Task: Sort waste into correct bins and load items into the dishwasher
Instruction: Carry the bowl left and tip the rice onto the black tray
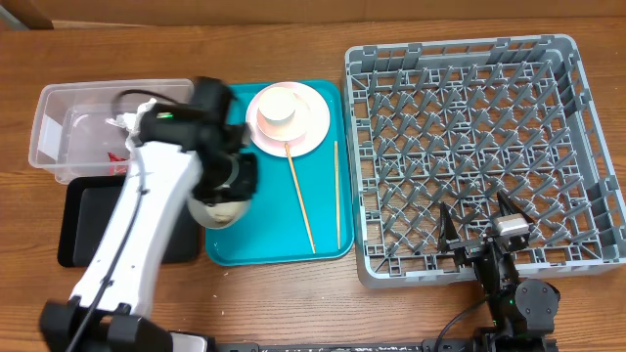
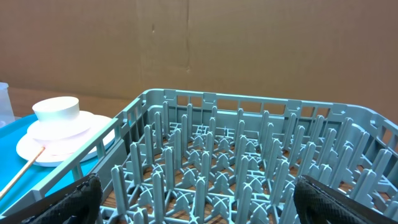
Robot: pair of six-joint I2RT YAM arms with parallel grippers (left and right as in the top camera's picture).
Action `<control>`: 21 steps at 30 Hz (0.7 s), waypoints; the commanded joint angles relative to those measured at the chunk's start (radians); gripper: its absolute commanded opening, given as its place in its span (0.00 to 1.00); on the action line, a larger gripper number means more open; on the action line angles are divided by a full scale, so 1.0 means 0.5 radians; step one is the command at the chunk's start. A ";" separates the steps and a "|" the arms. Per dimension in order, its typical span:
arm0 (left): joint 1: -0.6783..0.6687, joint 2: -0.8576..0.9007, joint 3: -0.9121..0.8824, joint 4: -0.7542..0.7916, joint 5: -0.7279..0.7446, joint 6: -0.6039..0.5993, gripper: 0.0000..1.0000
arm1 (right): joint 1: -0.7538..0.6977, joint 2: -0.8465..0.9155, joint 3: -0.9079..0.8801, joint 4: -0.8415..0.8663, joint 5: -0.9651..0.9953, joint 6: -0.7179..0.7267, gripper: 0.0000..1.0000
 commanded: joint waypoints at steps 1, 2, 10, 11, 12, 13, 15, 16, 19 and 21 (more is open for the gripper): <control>0.248 -0.040 0.038 -0.026 0.280 0.274 0.04 | -0.001 -0.007 -0.021 0.009 -0.003 0.008 1.00; 0.336 -0.039 0.035 -0.034 0.346 0.332 0.04 | -0.001 -0.007 -0.021 0.009 -0.003 0.008 1.00; 1.022 -0.038 -0.066 -0.031 0.834 0.636 0.04 | -0.001 -0.007 -0.021 0.009 -0.003 0.008 1.00; 1.077 -0.038 -0.083 -0.030 0.887 0.660 0.04 | -0.001 -0.007 -0.021 0.009 -0.003 0.008 1.00; 1.140 -0.038 -0.109 -0.017 0.967 0.696 0.04 | -0.001 -0.007 -0.021 0.009 -0.003 0.008 1.00; 1.188 -0.038 -0.136 0.000 1.013 0.717 0.04 | -0.001 -0.007 -0.021 0.009 -0.003 0.008 1.00; 1.285 -0.038 -0.205 0.065 1.126 0.752 0.04 | -0.001 -0.007 -0.021 0.009 -0.003 0.008 1.00; 1.334 -0.038 -0.253 0.114 1.184 0.759 0.04 | -0.001 -0.007 -0.021 0.009 -0.003 0.008 1.00; 1.450 -0.038 -0.384 0.218 1.384 0.839 0.04 | -0.001 -0.007 -0.021 0.009 -0.003 0.008 1.00; 1.533 -0.038 -0.464 0.278 1.517 0.910 0.04 | -0.001 -0.007 -0.021 0.008 -0.003 0.008 1.00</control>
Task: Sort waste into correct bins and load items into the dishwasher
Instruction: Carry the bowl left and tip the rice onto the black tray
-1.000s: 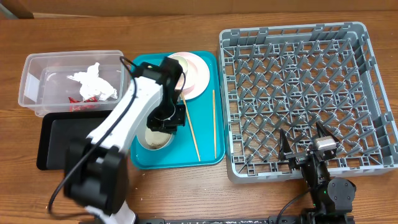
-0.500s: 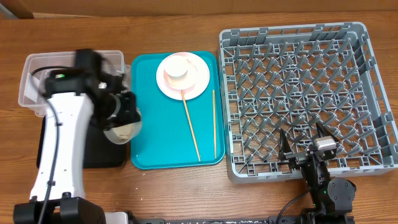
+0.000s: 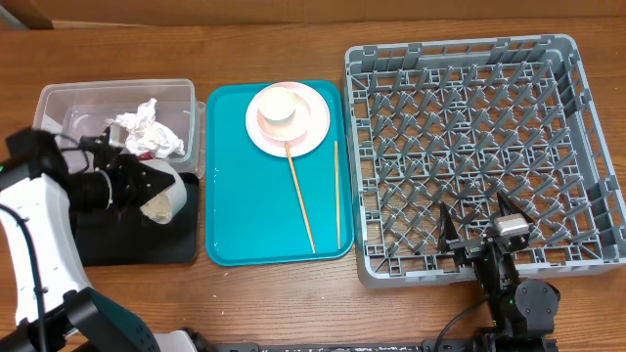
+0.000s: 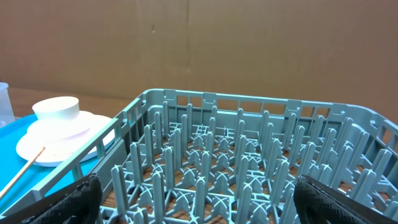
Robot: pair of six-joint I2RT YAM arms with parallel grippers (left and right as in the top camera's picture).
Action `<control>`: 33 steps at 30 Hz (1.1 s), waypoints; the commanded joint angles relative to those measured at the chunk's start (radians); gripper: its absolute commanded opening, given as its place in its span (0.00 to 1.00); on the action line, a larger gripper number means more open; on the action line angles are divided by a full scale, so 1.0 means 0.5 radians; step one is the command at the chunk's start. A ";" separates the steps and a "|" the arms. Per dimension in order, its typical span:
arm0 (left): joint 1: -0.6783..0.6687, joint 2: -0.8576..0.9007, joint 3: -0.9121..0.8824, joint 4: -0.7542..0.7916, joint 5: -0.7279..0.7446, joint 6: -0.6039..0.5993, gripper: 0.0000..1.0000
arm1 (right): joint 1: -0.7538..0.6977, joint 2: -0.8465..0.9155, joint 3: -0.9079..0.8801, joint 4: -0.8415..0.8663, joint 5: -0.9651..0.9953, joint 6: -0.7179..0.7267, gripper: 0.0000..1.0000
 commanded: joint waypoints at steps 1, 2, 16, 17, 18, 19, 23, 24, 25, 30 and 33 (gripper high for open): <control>0.153 -0.020 -0.149 0.079 0.448 0.233 0.04 | -0.001 -0.007 -0.021 0.009 -0.003 0.008 1.00; 0.204 -0.020 -0.186 0.113 0.505 0.267 0.04 | -0.001 -0.007 -0.021 0.009 -0.003 0.008 1.00; 0.688 -0.020 -0.441 0.304 0.906 0.530 0.04 | -0.001 -0.007 -0.021 0.009 -0.003 0.008 1.00; 0.687 -0.020 -0.444 0.325 0.908 0.530 0.04 | -0.001 -0.007 -0.021 0.009 -0.003 0.008 1.00; 0.687 -0.020 -0.444 0.342 0.913 0.530 0.04 | -0.001 -0.007 -0.021 0.009 -0.003 0.008 1.00; 0.687 -0.020 -0.445 0.362 0.934 0.536 0.04 | -0.001 -0.007 -0.021 0.009 -0.003 0.008 1.00; 0.687 -0.020 -0.445 0.426 1.103 0.591 0.04 | -0.001 -0.007 -0.021 0.009 -0.003 0.008 1.00; 0.687 -0.020 -0.445 0.446 1.133 0.591 0.04 | -0.001 -0.007 -0.021 0.009 -0.003 0.008 1.00; 0.687 -0.020 -0.445 0.476 1.187 0.589 0.04 | -0.001 -0.007 -0.021 0.009 -0.003 0.008 1.00; 0.687 -0.020 -0.445 0.470 1.205 0.589 0.04 | -0.001 -0.007 -0.021 0.009 -0.003 0.008 1.00; 0.688 -0.020 -0.445 0.407 1.208 0.622 0.04 | -0.001 -0.007 -0.021 0.009 -0.003 0.008 1.00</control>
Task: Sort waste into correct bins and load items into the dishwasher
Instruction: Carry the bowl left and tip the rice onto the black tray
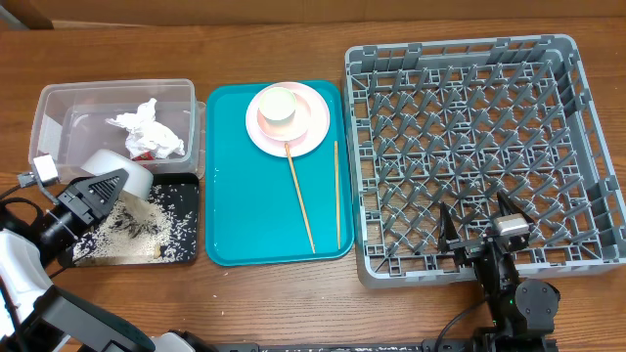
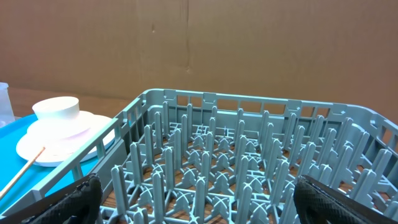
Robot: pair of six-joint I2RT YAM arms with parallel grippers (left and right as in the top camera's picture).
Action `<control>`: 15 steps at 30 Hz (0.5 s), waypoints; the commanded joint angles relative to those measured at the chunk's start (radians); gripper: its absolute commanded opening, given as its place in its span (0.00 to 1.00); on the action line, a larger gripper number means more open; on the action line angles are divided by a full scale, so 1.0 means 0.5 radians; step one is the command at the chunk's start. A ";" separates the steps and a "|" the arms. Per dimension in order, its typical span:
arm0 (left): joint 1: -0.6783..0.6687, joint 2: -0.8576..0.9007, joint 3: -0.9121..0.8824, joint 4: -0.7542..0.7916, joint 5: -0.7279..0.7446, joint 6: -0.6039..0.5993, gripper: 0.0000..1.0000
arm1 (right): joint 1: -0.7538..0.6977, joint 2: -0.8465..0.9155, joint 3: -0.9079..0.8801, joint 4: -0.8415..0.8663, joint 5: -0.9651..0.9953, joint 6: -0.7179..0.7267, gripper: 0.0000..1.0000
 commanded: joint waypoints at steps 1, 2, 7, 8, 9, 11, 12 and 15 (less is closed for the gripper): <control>0.008 -0.020 -0.008 -0.038 0.099 0.130 0.04 | -0.001 -0.007 -0.021 0.008 -0.003 0.008 1.00; 0.011 -0.020 -0.008 -0.032 0.098 0.139 0.04 | -0.001 -0.007 -0.021 0.008 -0.003 0.008 1.00; 0.014 -0.020 -0.008 -0.149 0.192 0.245 0.04 | -0.001 -0.007 -0.021 0.008 -0.003 0.008 1.00; 0.014 -0.020 -0.008 -0.168 0.214 0.299 0.04 | -0.001 -0.007 -0.021 0.008 -0.003 0.008 1.00; 0.014 -0.020 -0.008 -0.175 0.217 0.315 0.04 | -0.001 -0.007 -0.021 0.008 -0.003 0.008 1.00; 0.014 -0.020 -0.008 -0.208 0.237 0.317 0.04 | -0.001 -0.007 -0.021 0.008 -0.003 0.008 1.00; 0.014 -0.020 -0.008 -0.211 0.238 0.317 0.04 | -0.001 -0.007 -0.021 0.008 -0.003 0.008 1.00; 0.014 -0.020 -0.008 -0.203 0.236 0.346 0.04 | -0.001 -0.007 -0.021 0.008 -0.003 0.008 1.00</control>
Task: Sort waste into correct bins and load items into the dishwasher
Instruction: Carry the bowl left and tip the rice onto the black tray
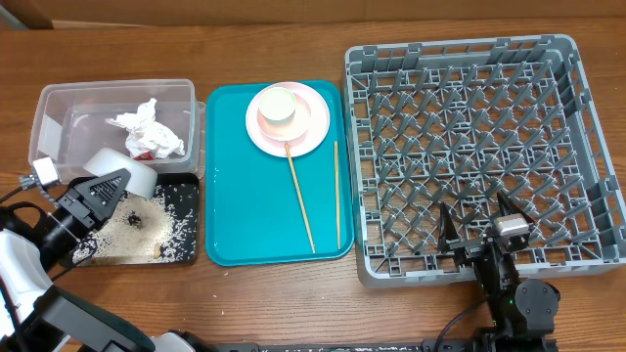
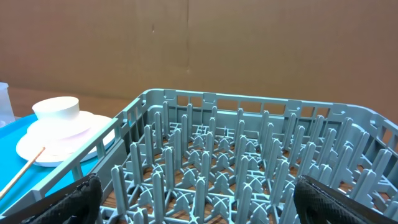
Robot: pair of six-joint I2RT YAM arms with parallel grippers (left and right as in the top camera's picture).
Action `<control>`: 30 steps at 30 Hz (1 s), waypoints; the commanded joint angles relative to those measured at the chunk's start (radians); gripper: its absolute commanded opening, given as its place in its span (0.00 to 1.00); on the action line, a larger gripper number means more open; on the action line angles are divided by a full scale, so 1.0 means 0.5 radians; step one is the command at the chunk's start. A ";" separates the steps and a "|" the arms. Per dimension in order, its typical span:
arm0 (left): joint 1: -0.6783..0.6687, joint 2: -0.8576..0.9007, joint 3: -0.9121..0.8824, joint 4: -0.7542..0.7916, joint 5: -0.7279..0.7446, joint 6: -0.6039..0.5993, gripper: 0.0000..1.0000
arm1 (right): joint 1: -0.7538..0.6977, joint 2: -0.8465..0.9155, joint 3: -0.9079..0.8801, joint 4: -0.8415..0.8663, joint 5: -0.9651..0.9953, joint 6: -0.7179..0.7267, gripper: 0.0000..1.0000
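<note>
My left gripper (image 1: 106, 186) sits at the far left, shut on a white bowl (image 1: 127, 166) that is tipped over the black tray (image 1: 188, 188). Rice (image 1: 132, 230) lies scattered in that tray. A clear bin (image 1: 44, 127) behind it holds crumpled paper (image 1: 147, 127). On the teal tray (image 1: 235, 196) are a pink plate (image 1: 315, 125) with a white cup (image 1: 278, 104) and two chopsticks (image 1: 299, 196). My right gripper (image 1: 479, 223) stands open over the near edge of the grey dish rack (image 1: 352, 166), nothing between its fingers (image 2: 74, 196).
The rack (image 2: 249, 155) fills the right half of the table, its pegs upright and bare. In the right wrist view the plate (image 2: 37, 149) and cup (image 2: 56, 109) show at the left. A brown cardboard wall stands behind the table.
The rice in the black tray lies flatter and more spread than it did. The left gripper and tipped bowl have barely shifted. The right arm is unmoved.
The left gripper held the bowl over the teal tray's left side. Then it was over the black tray with the bowl tilted. Then it was at the tray's left end, rice heaped below. Now the rice is spread out. The right arm stayed still.
</note>
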 commanded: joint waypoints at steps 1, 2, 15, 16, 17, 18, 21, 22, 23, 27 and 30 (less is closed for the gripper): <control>0.014 -0.020 -0.007 -0.048 0.117 0.085 0.04 | -0.001 -0.007 -0.021 0.008 -0.003 0.009 1.00; 0.014 -0.021 -0.007 -0.126 0.153 0.112 0.04 | -0.001 -0.007 -0.021 0.008 -0.003 0.008 1.00; 0.014 -0.020 -0.006 -0.178 0.155 0.135 0.04 | -0.001 -0.007 -0.021 0.008 -0.003 0.008 1.00; 0.014 -0.020 -0.006 -0.188 0.146 0.120 0.04 | -0.001 -0.007 -0.021 0.008 -0.003 0.008 1.00; 0.014 -0.020 -0.006 -0.199 0.133 0.124 0.04 | -0.001 -0.007 -0.021 0.008 -0.003 0.008 1.00; 0.014 -0.020 -0.006 -0.194 0.112 0.124 0.04 | -0.001 -0.007 -0.021 0.008 -0.003 0.008 1.00; 0.014 -0.020 -0.006 -0.181 0.053 0.121 0.04 | -0.001 -0.007 -0.021 0.008 -0.003 0.008 1.00; 0.014 -0.020 -0.006 -0.188 0.034 0.114 0.04 | -0.001 -0.007 -0.021 0.008 -0.003 0.009 1.00; 0.014 -0.020 -0.006 -0.198 -0.002 0.095 0.04 | -0.001 -0.007 -0.021 0.008 -0.003 0.009 1.00; 0.009 -0.021 -0.006 -0.283 -0.115 0.024 0.04 | -0.001 -0.007 -0.021 0.008 -0.003 0.009 1.00; 0.008 -0.022 -0.005 -0.385 -0.116 0.026 0.04 | -0.001 -0.007 -0.021 0.008 -0.003 0.009 1.00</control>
